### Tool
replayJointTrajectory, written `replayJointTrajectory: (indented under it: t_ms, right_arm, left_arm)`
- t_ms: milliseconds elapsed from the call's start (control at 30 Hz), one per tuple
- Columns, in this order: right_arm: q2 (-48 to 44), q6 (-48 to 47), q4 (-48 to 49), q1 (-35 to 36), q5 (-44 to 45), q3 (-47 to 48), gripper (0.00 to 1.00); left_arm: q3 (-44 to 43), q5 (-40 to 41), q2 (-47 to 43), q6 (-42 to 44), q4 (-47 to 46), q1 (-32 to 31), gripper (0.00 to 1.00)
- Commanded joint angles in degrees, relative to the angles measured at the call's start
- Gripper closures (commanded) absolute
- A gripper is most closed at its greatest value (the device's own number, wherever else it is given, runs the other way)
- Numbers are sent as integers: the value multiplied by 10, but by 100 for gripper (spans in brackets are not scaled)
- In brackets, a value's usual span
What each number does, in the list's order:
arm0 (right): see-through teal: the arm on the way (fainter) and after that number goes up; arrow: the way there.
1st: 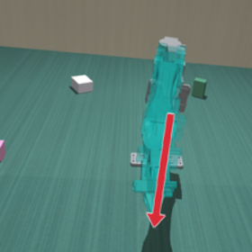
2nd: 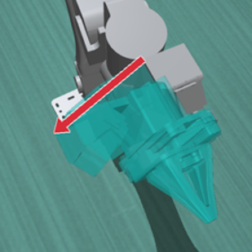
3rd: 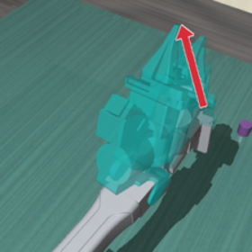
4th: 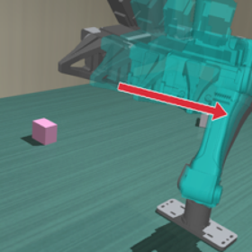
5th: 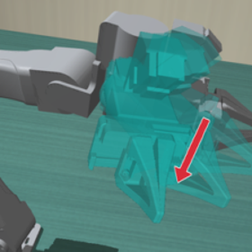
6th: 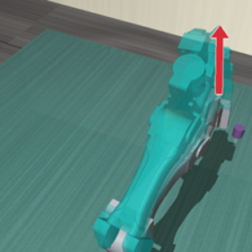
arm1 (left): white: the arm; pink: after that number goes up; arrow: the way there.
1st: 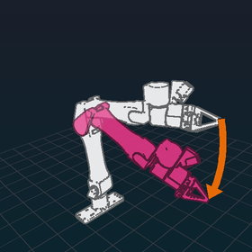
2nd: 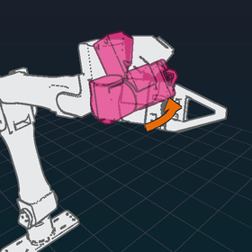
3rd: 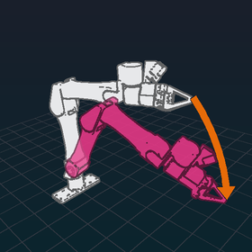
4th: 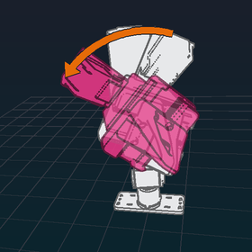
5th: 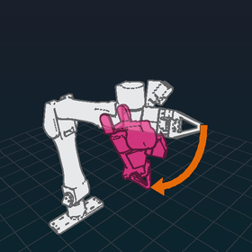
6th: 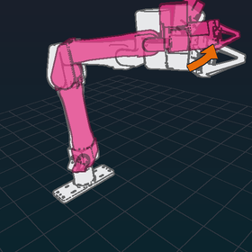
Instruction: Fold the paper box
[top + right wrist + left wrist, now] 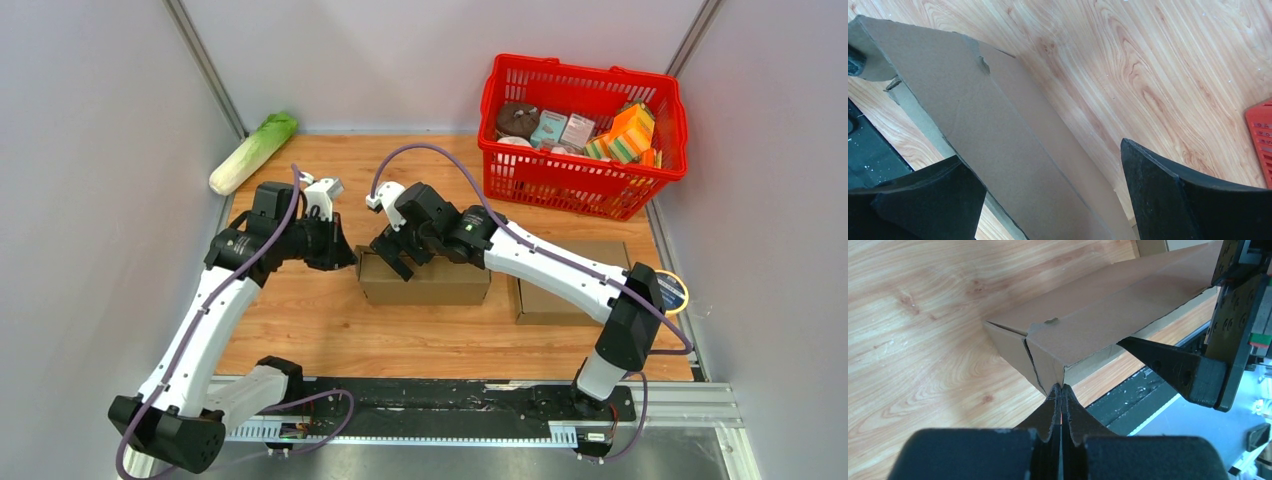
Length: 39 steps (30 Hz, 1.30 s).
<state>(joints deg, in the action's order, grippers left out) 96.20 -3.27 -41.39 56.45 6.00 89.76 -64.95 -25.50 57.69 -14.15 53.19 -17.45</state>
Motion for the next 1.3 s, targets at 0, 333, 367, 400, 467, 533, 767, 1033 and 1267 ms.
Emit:
replayJointTrajectory:
  t_ms: [0, 333, 367, 400, 467, 533, 767, 1033, 1267]
  right_arm:
    - [23, -19, 6, -2, 40, 0, 0]
    - [19, -18, 11, -2, 30, 1, 0]
    - [18, -18, 11, -1, 30, 1, 0]
    - [17, -19, 10, -2, 29, 1, 0]
    - [17, -17, 9, -3, 31, 3, 0]
    - [16, -15, 8, -2, 34, 7, 0]
    - [-15, 33, -27, -11, 36, 38, 0]
    - [-200, 79, -94, -34, 80, -76, 0]
    - [-358, 59, 9, -104, 53, -250, 0]
  left_arm:
    - [-31, -68, 7, -33, -8, 3, 100]
    - [-14, -17, 2, -15, 5, 3, 100]
    - [-17, -4, 2, -7, 14, 3, 100]
    - [-17, 6, 1, -2, 21, 3, 100]
    - [-5, 4, -2, 3, 20, 3, 100]
    - [9, 5, -6, 0, 7, 3, 100]
    - [42, 17, -8, -8, -17, 3, 100]
    - [5, 18, -5, -3, 2, 3, 100]
    - [-15, -1, 11, 3, 10, 4, 100]
